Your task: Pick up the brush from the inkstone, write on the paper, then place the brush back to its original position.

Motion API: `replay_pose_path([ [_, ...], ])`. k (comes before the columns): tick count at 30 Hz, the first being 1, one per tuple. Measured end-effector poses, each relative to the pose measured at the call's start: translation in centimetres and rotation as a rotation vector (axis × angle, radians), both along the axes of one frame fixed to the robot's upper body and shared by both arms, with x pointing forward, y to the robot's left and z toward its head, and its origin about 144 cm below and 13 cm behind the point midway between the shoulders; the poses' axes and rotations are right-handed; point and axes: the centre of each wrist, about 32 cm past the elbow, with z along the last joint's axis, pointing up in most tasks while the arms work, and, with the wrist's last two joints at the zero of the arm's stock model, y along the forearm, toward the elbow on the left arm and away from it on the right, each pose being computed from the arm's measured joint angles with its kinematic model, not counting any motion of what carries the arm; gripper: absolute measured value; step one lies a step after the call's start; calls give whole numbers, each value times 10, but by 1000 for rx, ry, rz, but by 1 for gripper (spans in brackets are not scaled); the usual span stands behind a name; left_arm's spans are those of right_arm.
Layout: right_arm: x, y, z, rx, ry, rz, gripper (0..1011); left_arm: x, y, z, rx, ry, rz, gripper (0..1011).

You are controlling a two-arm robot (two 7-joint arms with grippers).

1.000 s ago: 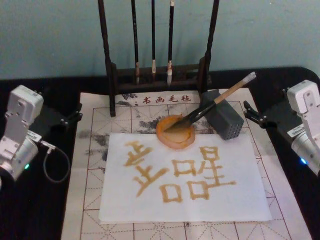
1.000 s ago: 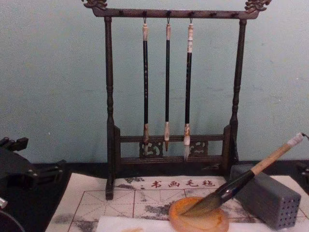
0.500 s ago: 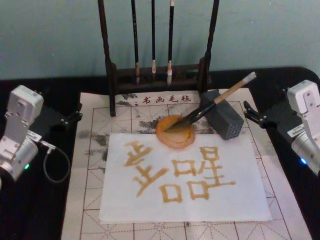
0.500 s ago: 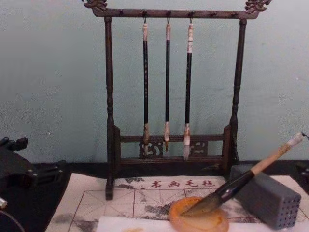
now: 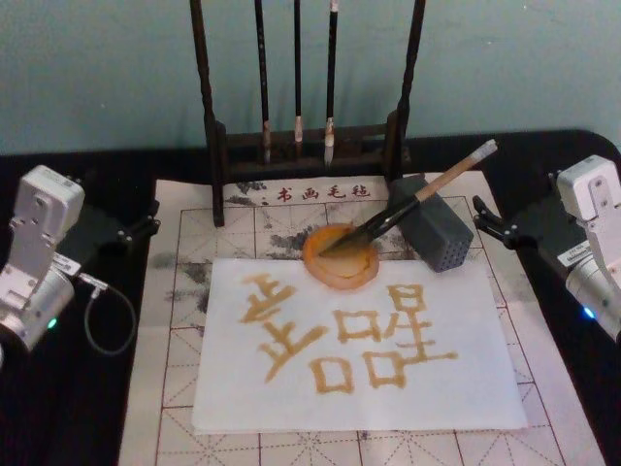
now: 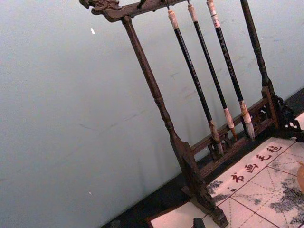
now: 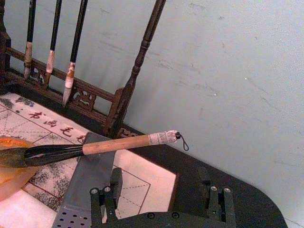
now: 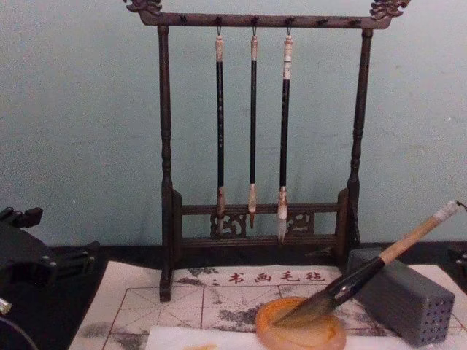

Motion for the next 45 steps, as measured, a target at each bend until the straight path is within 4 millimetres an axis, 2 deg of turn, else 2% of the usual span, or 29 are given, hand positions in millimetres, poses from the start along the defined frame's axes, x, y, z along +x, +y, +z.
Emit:
replay_pose_path([
  [29,-1,-1,0,11,5,5,1002,0,0,0,0,0,0,1001],
  [38,0,-5,6,171,90,21,1002,0,0,0,0,0,0,1001],
  [45,3,-5,15,412,237,20,1003,0,0,0,0,0,0,1001],
])
